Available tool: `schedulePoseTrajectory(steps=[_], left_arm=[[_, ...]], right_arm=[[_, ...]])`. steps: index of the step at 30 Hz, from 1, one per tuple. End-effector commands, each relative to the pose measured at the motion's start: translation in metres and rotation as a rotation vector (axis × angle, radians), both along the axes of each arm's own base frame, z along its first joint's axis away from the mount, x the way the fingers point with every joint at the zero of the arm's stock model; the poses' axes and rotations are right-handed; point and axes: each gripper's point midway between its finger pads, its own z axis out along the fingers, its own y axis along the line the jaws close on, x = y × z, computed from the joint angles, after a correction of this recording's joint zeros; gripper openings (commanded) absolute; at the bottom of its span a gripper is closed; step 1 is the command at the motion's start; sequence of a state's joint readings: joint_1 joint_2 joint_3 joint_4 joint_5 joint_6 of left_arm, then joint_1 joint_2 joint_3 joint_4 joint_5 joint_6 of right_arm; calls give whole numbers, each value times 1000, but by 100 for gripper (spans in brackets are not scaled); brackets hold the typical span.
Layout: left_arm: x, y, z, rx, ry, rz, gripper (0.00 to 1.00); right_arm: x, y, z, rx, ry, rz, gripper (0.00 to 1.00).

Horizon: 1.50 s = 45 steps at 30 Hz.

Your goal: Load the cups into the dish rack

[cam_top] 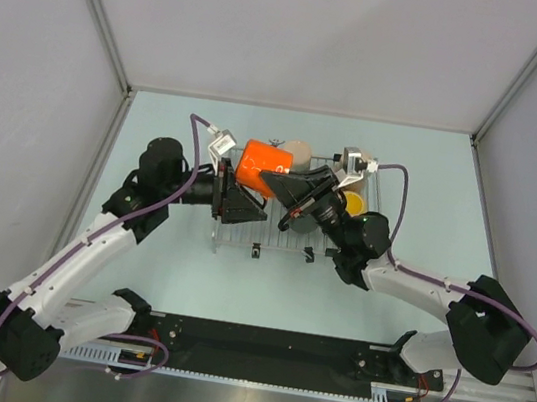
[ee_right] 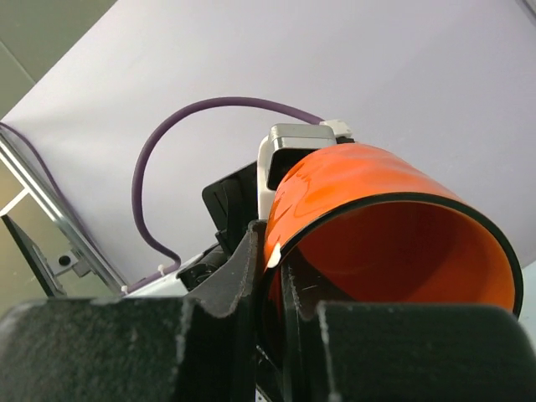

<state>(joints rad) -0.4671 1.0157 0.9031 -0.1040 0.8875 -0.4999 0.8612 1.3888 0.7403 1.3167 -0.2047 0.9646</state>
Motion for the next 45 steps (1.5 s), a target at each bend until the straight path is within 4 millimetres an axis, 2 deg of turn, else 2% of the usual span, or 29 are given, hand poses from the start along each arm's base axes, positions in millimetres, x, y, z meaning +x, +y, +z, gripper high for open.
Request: schedulePoseTrajectory(steps=[1, 6, 10, 12, 15, 16, 18, 22, 26, 32, 33, 34, 36, 37, 38, 42, 45], left_arm=[[5, 3, 52, -91, -154, 31, 47], [1, 4, 76, -150, -157, 23, 50], [-2, 4, 88, -173, -157, 20, 61], [-4, 5, 92, -184, -165, 19, 60], [-5, 5, 93, -190, -170, 21, 44], [-6, 6, 95, -194, -178, 17, 34], [-7, 8, 98, -199, -181, 20, 23], [-6, 12, 102, -207, -187, 22, 20], [-6, 16, 102, -205, -196, 23, 1], [-3, 22, 91, -163, -235, 37, 1], [1, 25, 90, -150, -243, 64, 1], [4, 27, 90, -132, -291, 74, 1], [9, 32, 80, -88, -292, 108, 1], [15, 34, 76, -64, -329, 132, 1], [17, 36, 70, -44, -328, 140, 1], [28, 45, 55, 24, -391, 201, 1], [37, 50, 45, 68, -421, 235, 1]], right_arm=[[-71, -10, 34, 167, -189, 148, 0], [-74, -9, 23, 151, -175, 133, 0], [-75, -1, 11, 130, -146, 144, 0], [-73, 1, 6, 122, -131, 139, 0], [-73, 4, 2, 114, -125, 139, 0], [-73, 5, -1, 110, -116, 141, 0], [-71, 9, -10, 92, -100, 141, 0], [-63, 15, -25, 70, -48, 140, 0], [-52, 21, -43, 46, 20, 135, 0], [-36, 13, -59, 36, 95, 119, 0], [-33, 11, -61, 34, 107, 114, 1], [-32, 8, -62, 36, 121, 115, 11], [-29, 1, -70, 26, 141, 102, 17], [-28, -2, -72, 26, 148, 93, 26], [-28, -6, -72, 29, 153, 88, 30], [-24, -19, -84, 16, 184, 62, 41], [-20, -26, -87, 16, 198, 50, 43]])
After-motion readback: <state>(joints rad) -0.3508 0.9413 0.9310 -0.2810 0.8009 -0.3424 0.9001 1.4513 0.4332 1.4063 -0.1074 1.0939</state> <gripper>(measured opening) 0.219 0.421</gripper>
